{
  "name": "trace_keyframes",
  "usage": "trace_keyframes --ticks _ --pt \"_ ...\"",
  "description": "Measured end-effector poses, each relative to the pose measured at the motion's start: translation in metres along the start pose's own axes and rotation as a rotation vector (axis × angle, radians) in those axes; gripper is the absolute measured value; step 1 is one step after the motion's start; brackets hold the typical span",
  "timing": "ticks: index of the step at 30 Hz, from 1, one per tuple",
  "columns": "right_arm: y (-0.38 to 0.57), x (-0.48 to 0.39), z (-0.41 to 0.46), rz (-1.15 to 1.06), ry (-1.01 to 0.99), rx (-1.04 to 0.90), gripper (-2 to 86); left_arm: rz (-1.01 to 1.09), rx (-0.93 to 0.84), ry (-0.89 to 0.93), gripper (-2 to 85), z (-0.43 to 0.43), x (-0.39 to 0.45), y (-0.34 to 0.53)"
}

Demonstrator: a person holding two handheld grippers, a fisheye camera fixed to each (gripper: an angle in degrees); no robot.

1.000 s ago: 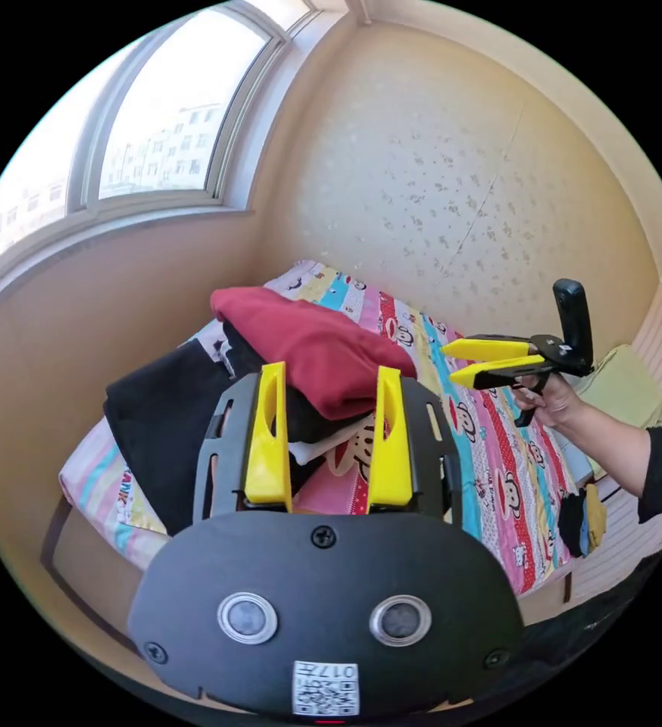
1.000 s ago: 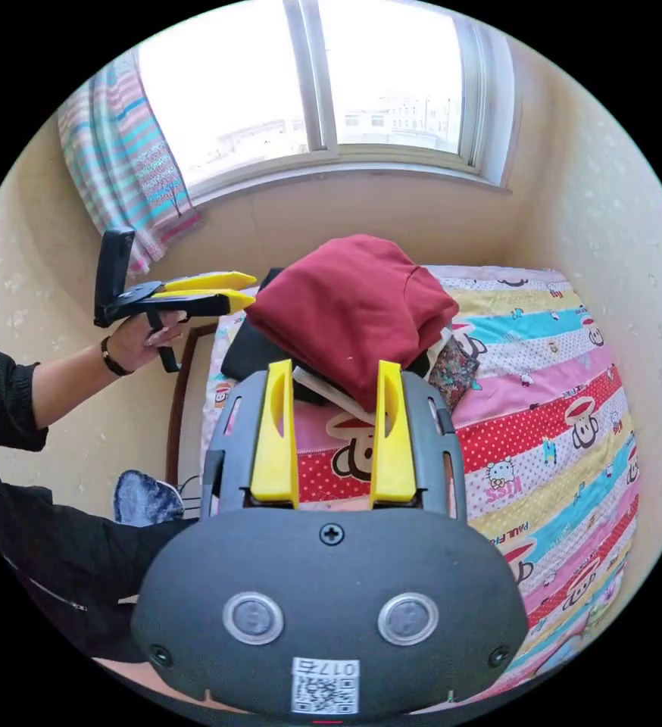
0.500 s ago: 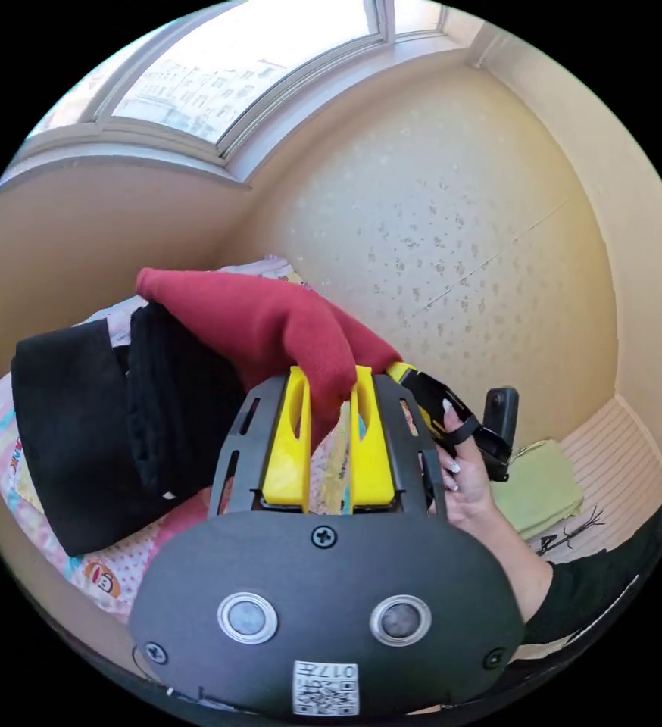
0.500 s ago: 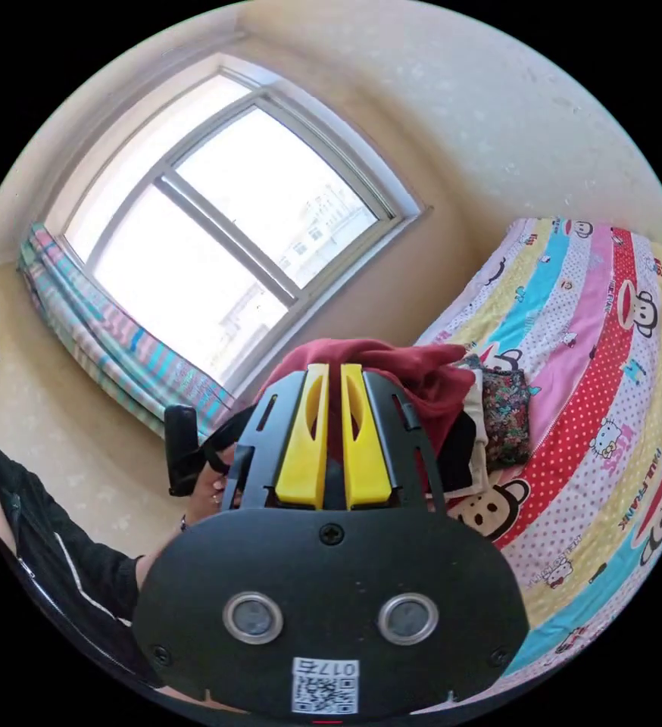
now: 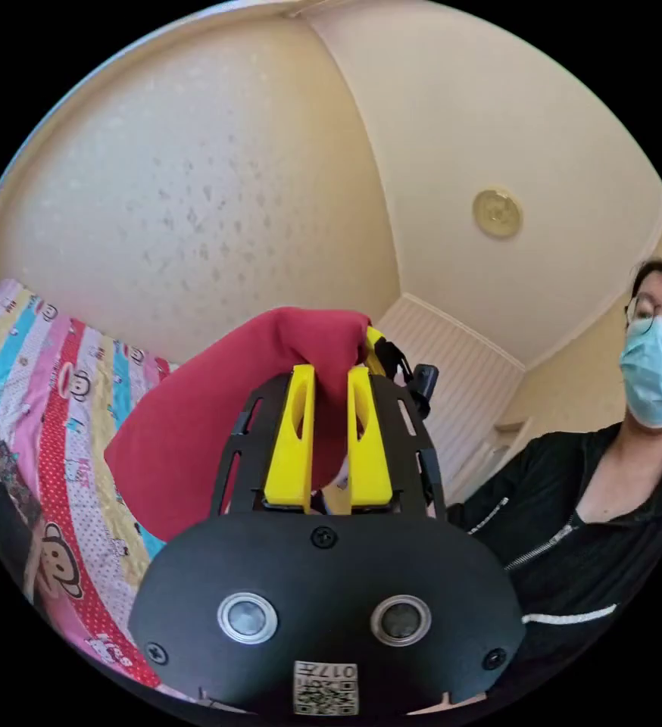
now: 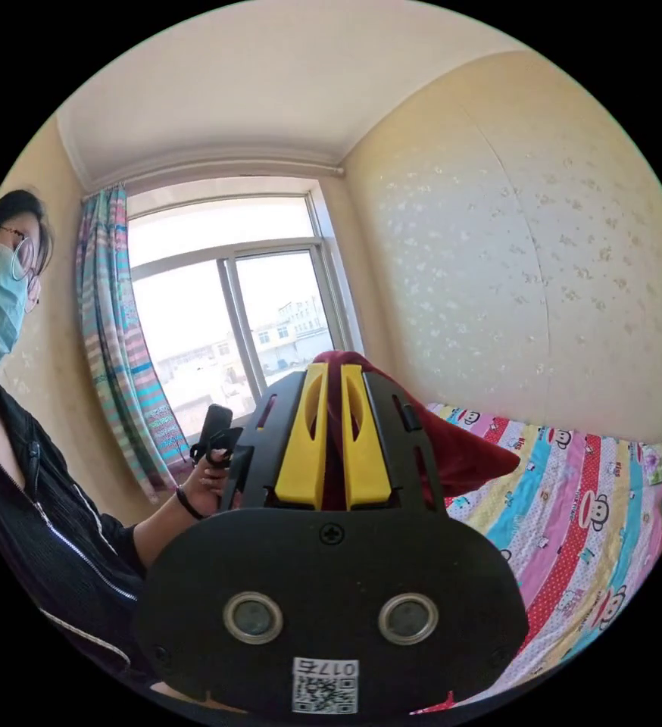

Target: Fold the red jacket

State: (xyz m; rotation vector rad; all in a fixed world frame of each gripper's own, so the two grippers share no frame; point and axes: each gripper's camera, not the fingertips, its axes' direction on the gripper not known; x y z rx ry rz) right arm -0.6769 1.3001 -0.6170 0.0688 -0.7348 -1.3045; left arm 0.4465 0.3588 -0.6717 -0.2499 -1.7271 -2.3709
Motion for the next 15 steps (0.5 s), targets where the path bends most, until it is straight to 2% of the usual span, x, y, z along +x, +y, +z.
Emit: trace_keyframes --ticks 3,7,10,12,15 --pt "0.01 -0.004 -0.055 -0.032 0.043 0.071 2.6 0.001 -0.166 0.112 8.8 0.042 -0.005 -0.01" --pt "0.018 -0.002 -0.116 -0.032 0.119 0.166 2.5 0.017 -0.251 0.149 13.5 0.084 0.015 -0.002" --pt "0.02 -0.005 -0.144 -0.084 0.114 0.168 2.5 -0.027 -0.014 0.152 16.1 0.087 0.022 0.013" --pt "0.026 -0.01 -0.158 -0.087 0.173 0.207 2.5 -0.007 0.153 0.263 13.8 0.083 0.03 0.016" --pt "0.026 -0.008 -0.175 -0.087 0.144 0.208 2.6 0.131 0.117 0.374 10.6 0.099 0.061 0.006"
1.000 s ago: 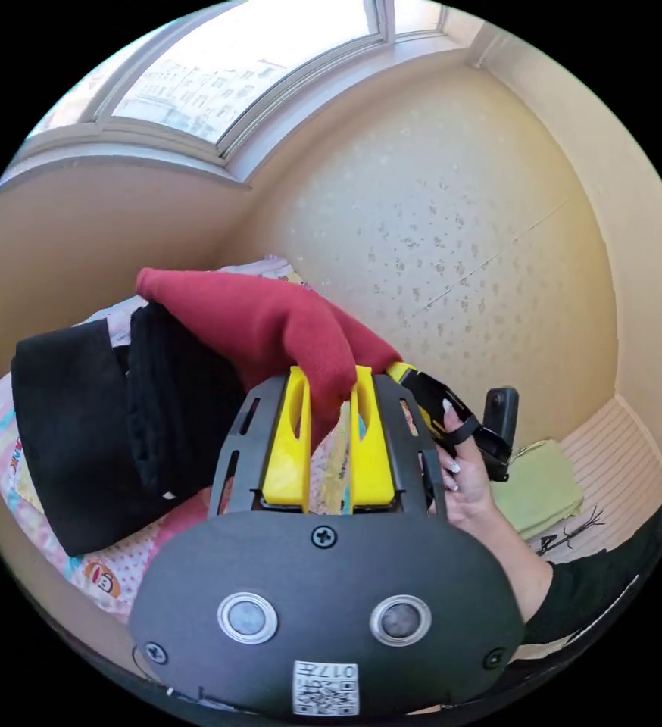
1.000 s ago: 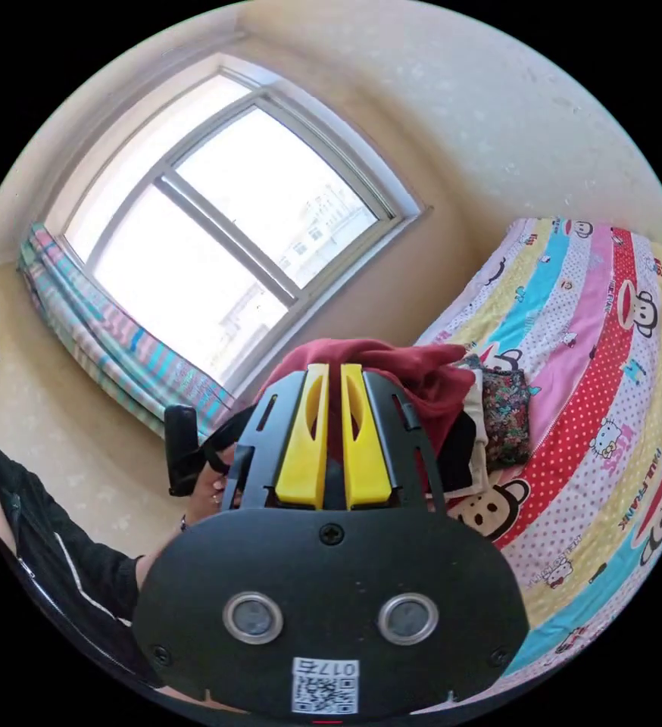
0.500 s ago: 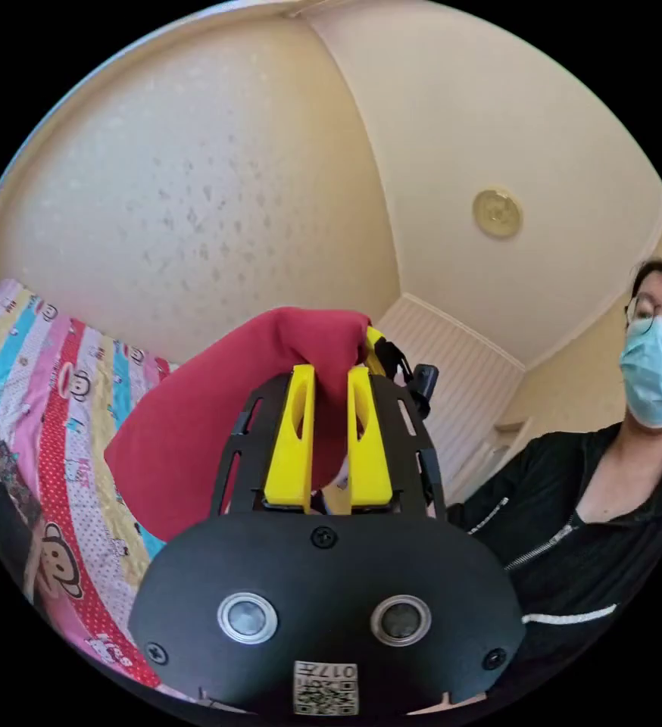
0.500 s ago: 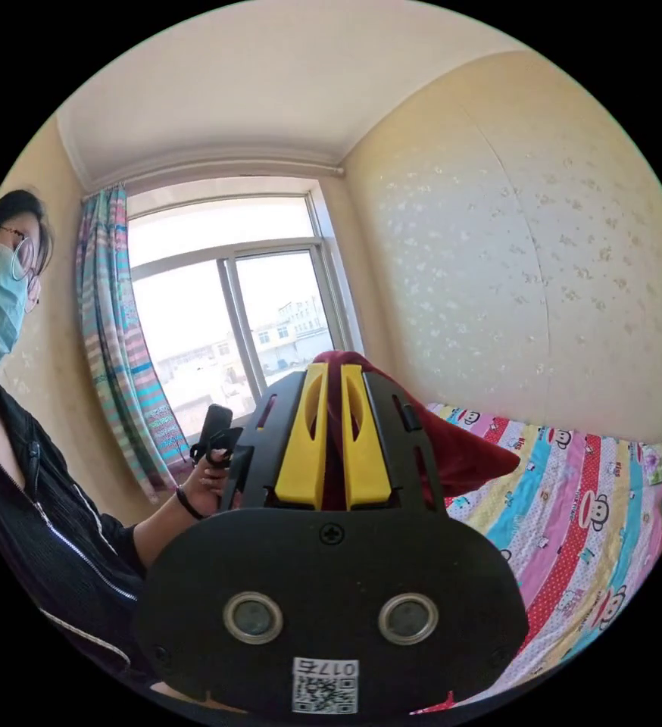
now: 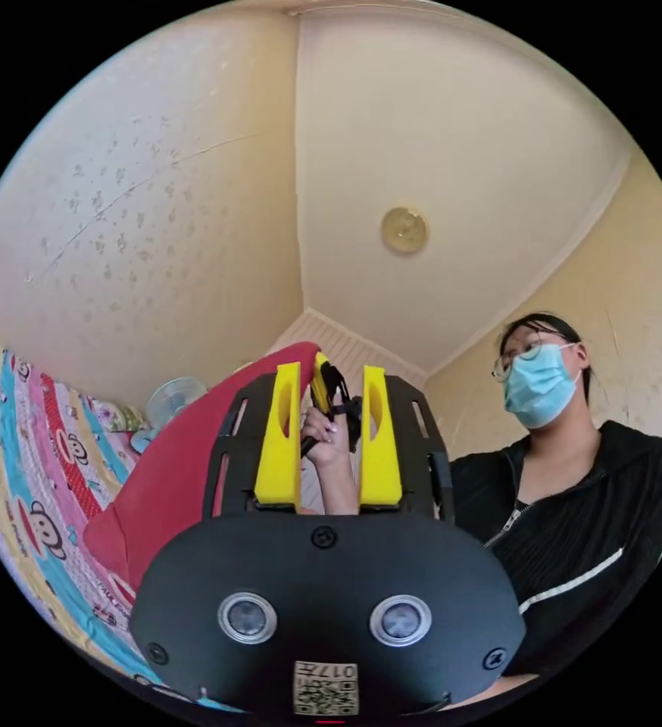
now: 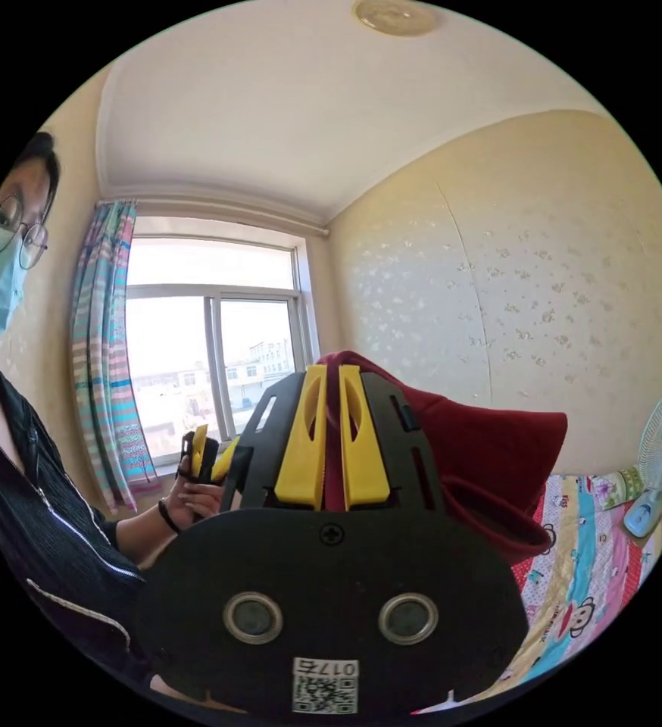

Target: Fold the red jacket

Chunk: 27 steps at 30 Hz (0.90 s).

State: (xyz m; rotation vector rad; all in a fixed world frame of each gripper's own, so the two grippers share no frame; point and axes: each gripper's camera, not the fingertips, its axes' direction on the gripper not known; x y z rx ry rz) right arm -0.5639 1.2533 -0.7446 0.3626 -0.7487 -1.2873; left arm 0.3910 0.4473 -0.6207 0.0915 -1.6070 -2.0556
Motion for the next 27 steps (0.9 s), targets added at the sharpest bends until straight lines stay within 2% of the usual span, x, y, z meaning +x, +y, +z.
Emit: trace_keyframes --ticks 1,4,6,11,13,15,18,20,23,27 --pt "-0.002 0.002 -0.005 0.004 -0.021 0.0 2.7 0.018 -0.039 0.012 10.7 0.009 0.004 -0.002" --pt "-0.005 0.0 -0.011 0.019 -0.019 0.011 2.8 0.021 -0.332 0.012 13.5 0.075 0.012 0.0" --pt "-0.006 -0.005 -0.013 0.01 0.017 0.005 2.9 0.034 -0.538 -0.098 17.9 0.131 0.014 0.021" --pt "-0.013 -0.018 -0.009 -0.018 0.204 -0.101 3.0 0.116 -0.496 -0.356 18.5 0.183 0.021 0.053" --pt "-0.012 -0.017 -0.006 -0.017 0.213 -0.136 3.0 0.169 -0.538 -0.452 20.2 0.205 0.026 0.059" --pt "-0.01 -0.015 -0.002 -0.016 0.209 -0.157 3.1 0.265 -0.637 -0.621 21.1 0.239 0.033 0.061" --pt "-0.009 -0.005 -0.005 0.013 0.232 -0.146 3.0 0.367 -0.721 -0.875 17.5 0.262 0.034 0.052" --pt "-0.01 0.013 -0.013 0.06 0.247 -0.148 3.0 0.342 -0.691 -0.891 17.0 0.254 0.027 0.035" --pt "-0.011 0.04 -0.014 0.119 0.173 -0.224 3.0 0.186 -0.561 -0.815 16.2 0.221 0.003 -0.001" --pt "-0.003 0.068 0.006 0.203 0.168 -0.324 2.9 0.299 -0.724 -1.028 16.3 0.223 -0.001 -0.01"
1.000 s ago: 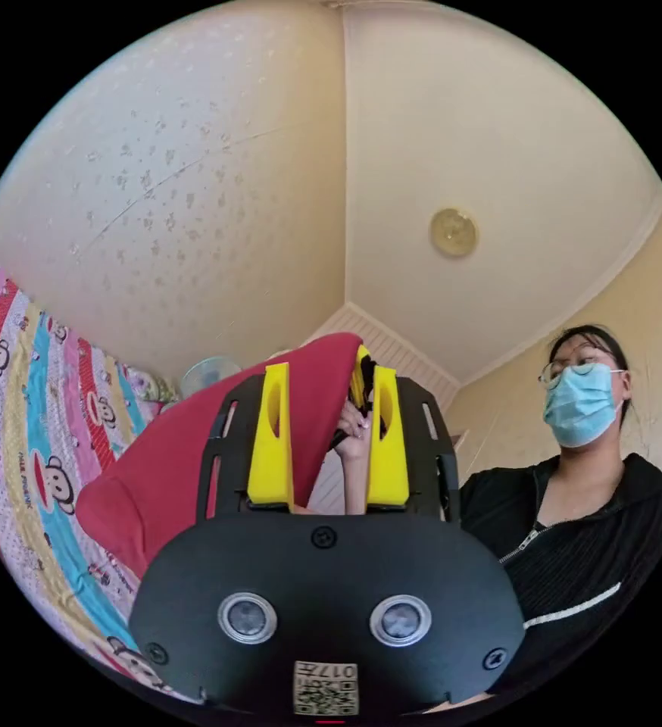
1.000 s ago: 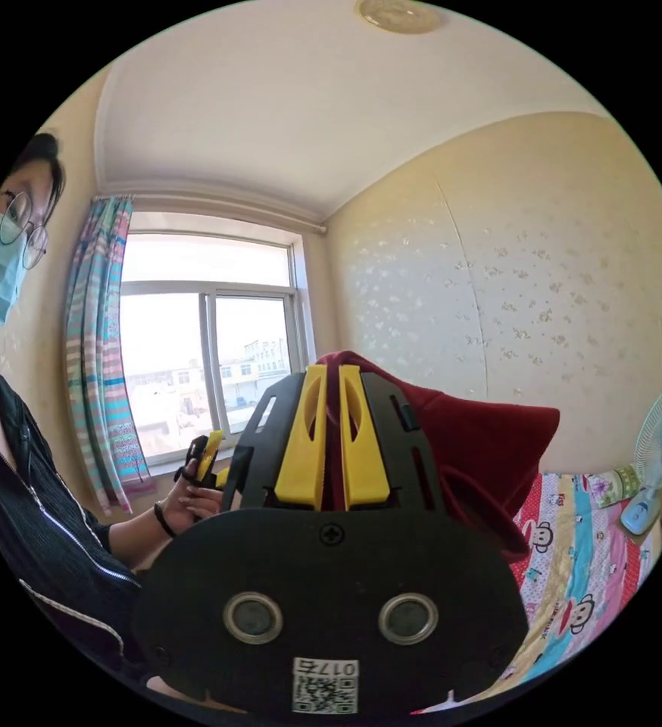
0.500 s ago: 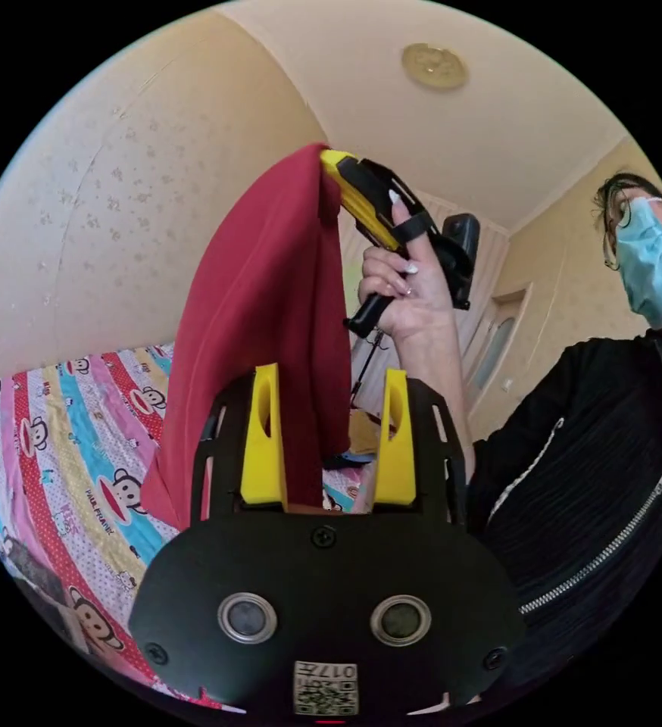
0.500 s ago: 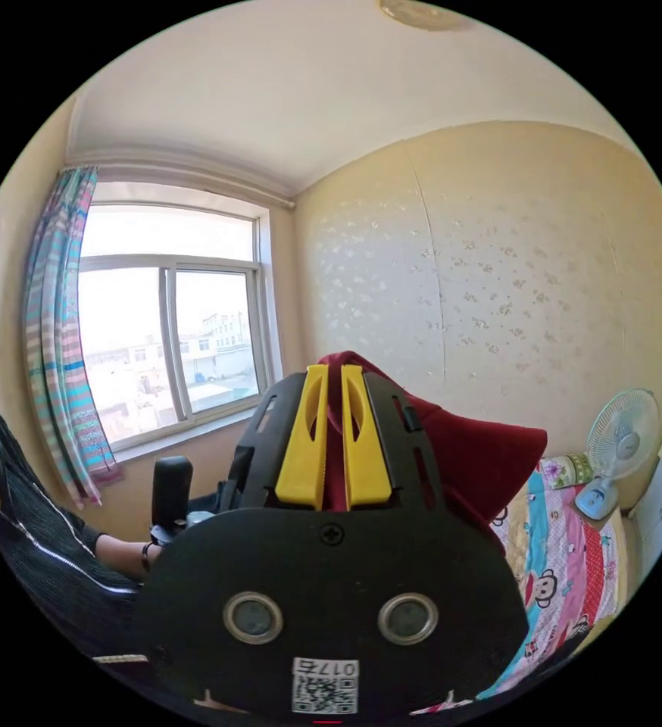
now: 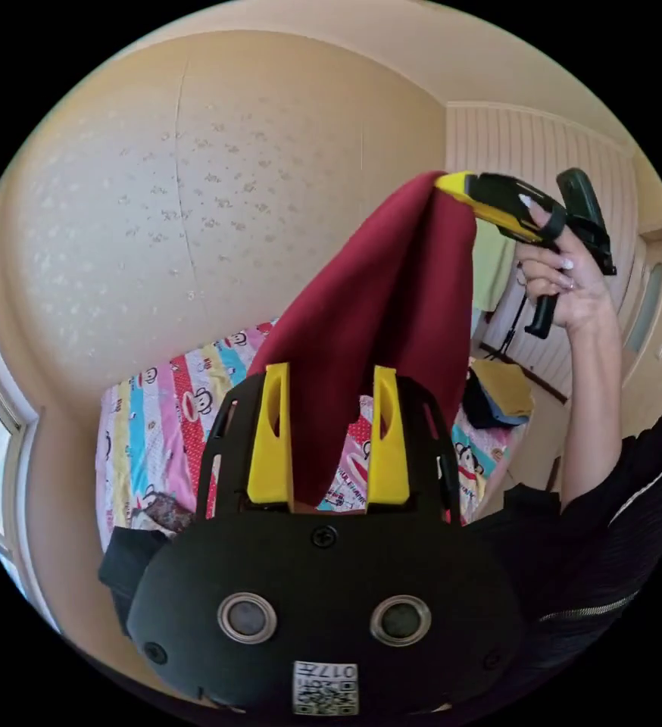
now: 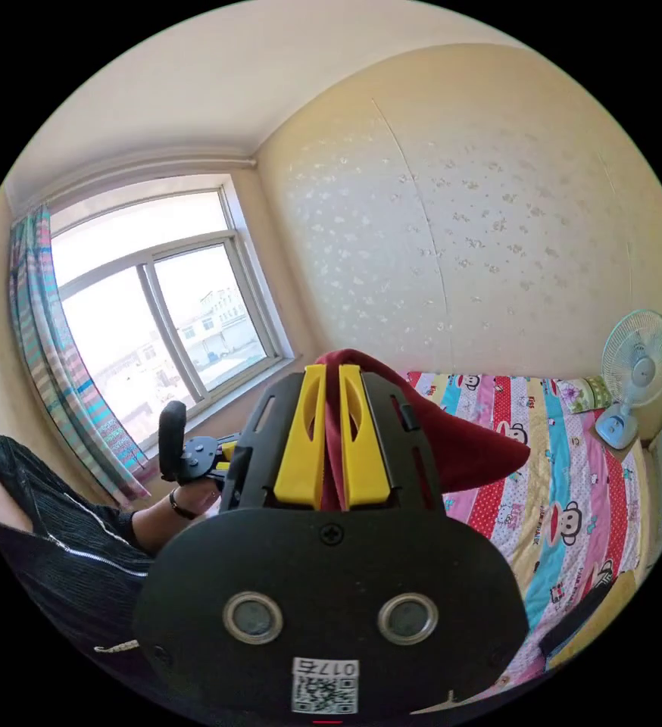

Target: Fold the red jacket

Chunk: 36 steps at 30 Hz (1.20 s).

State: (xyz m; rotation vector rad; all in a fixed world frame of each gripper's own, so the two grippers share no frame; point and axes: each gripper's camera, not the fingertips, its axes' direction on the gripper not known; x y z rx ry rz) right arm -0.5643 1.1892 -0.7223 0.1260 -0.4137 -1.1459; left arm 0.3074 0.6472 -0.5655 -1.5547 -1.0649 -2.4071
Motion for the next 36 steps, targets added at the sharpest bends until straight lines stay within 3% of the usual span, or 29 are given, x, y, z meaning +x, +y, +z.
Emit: trace_keyframes --ticks 1,3,5,9,13,16,21,26,31,36 --pt "-0.001 0.005 0.009 0.011 0.012 -0.039 2.9 0.021 0.014 0.024 16.1 -0.003 0.003 0.0" --pt "-0.004 0.01 0.022 0.014 0.012 -0.091 2.9 0.127 0.167 0.294 15.5 -0.019 0.015 0.006" --pt "-0.007 0.015 0.038 0.021 -0.026 -0.133 2.8 0.095 0.151 0.405 15.9 -0.011 0.022 0.006" --pt "-0.011 0.016 0.058 0.047 -0.083 -0.138 2.7 0.116 -0.16 0.284 18.7 0.066 0.056 0.005" --pt "-0.013 0.015 0.061 0.059 -0.126 -0.055 2.3 0.026 -0.135 0.398 6.3 0.09 0.04 0.017" --pt "-0.01 0.036 0.045 0.095 -0.111 0.049 2.0 0.003 -0.062 0.631 5.1 0.082 -0.002 0.021" --pt "-0.007 0.083 0.024 0.143 -0.155 0.07 1.9 -0.161 0.12 1.204 4.9 0.084 -0.093 0.043" --pt "-0.008 0.114 0.031 0.145 -0.189 0.02 2.2 -0.376 0.371 1.534 4.6 0.087 -0.167 0.065" --pt "-0.01 0.139 0.054 0.149 -0.189 -0.06 2.9 -0.151 0.465 1.485 4.6 0.032 -0.196 0.028" --pt "-0.006 0.18 0.059 0.17 -0.361 -0.034 4.7 0.033 0.429 1.47 4.7 -0.008 -0.206 -0.031"
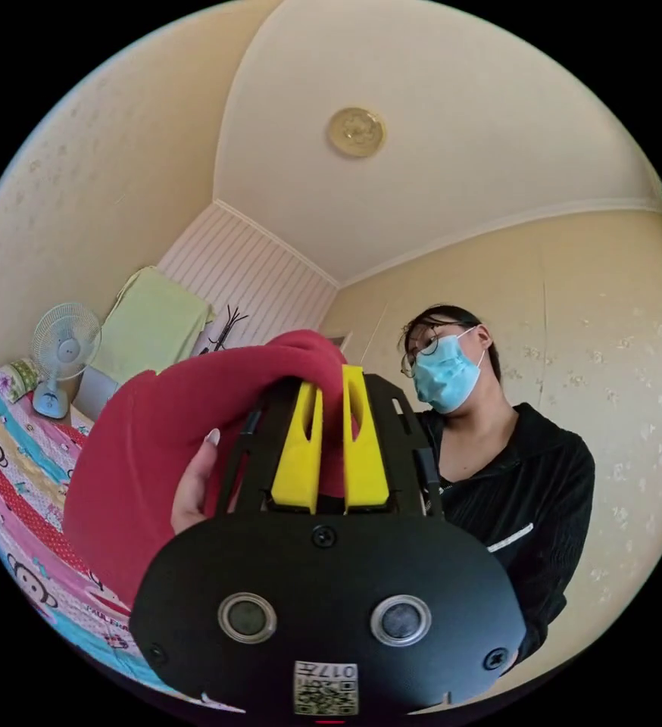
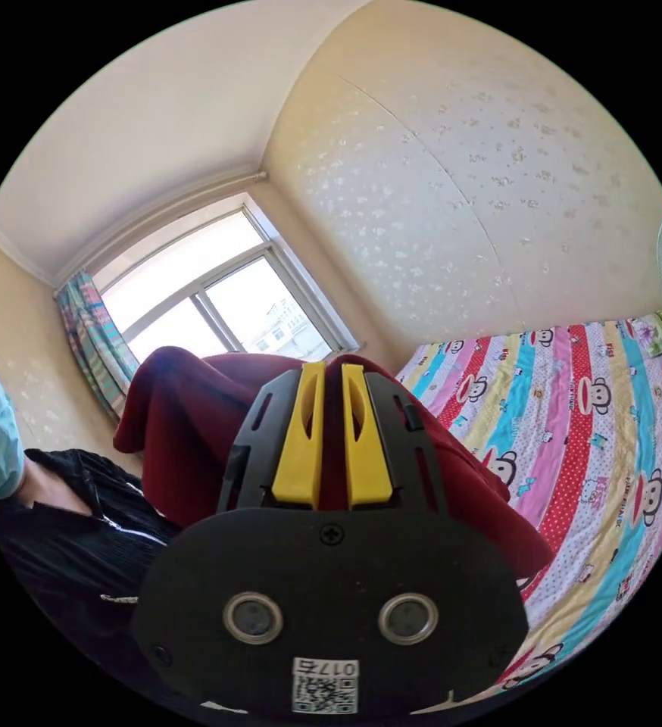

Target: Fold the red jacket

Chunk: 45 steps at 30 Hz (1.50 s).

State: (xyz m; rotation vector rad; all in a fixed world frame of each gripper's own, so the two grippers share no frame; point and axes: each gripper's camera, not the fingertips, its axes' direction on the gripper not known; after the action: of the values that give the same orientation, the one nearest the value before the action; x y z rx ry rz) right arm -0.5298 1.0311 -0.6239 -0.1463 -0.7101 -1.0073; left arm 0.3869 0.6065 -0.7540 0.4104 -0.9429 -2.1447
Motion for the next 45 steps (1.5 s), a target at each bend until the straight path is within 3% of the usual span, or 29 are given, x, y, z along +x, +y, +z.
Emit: trace_keyframes --ticks 3,5,8,12,14,18,21,24,26,30,33,35,37,43,45 --pt "0.004 0.027 -0.019 -0.025 -0.145 0.063 6.4 0.046 0.053 0.072 4.6 -0.01 0.004 -0.03" --pt "0.017 0.05 -0.048 -0.042 -0.228 0.236 8.2 0.062 0.108 0.094 4.6 -0.019 0.005 -0.047" --pt "0.038 0.077 -0.077 -0.073 -0.242 0.349 9.3 0.104 0.12 0.141 4.7 -0.022 0.01 -0.072" --pt "0.059 0.114 -0.076 -0.085 -0.266 0.191 13.2 0.17 0.169 0.179 4.7 -0.024 0.025 -0.098" --pt "0.071 0.135 -0.065 -0.118 -0.4 0.076 16.8 0.199 0.219 0.163 4.7 -0.029 0.032 -0.108" --pt "0.077 0.139 -0.048 -0.247 -0.429 -0.011 17.8 0.306 0.344 0.107 4.7 -0.047 0.053 -0.128" --pt "0.074 0.148 -0.027 -0.343 -0.522 -0.067 18.3 0.381 0.404 0.175 4.7 -0.06 0.064 -0.14" --pt "0.077 0.191 0.003 -0.19 -0.702 -0.055 19.3 0.401 0.435 0.249 4.7 -0.068 0.067 -0.157" --pt "0.081 0.221 0.039 -0.049 -0.833 -0.166 19.8 0.408 0.439 0.267 4.7 -0.071 0.068 -0.166" --pt "0.092 0.247 0.087 0.049 -0.993 -0.197 21.2 0.412 0.449 0.265 4.7 -0.077 0.068 -0.176" --pt "0.094 0.26 0.118 0.132 -1.109 -0.063 19.8 0.412 0.47 0.233 4.7 -0.082 0.059 -0.17" --pt "0.088 0.268 0.129 0.137 -1.446 0.175 14.9 0.411 0.484 0.206 4.7 -0.089 0.051 -0.162" --pt "0.081 0.275 0.126 0.109 -1.615 0.299 9.2 0.402 0.5 0.17 4.7 -0.104 0.044 -0.15" --pt "0.065 0.29 0.059 0.027 -1.381 0.497 3.3 0.294 0.613 0.025 4.8 -0.188 0.026 -0.08" --pt "0.06 0.292 0.034 -0.004 -1.341 0.6 3.0 0.208 0.634 -0.113 5.1 -0.23 0.022 -0.028"
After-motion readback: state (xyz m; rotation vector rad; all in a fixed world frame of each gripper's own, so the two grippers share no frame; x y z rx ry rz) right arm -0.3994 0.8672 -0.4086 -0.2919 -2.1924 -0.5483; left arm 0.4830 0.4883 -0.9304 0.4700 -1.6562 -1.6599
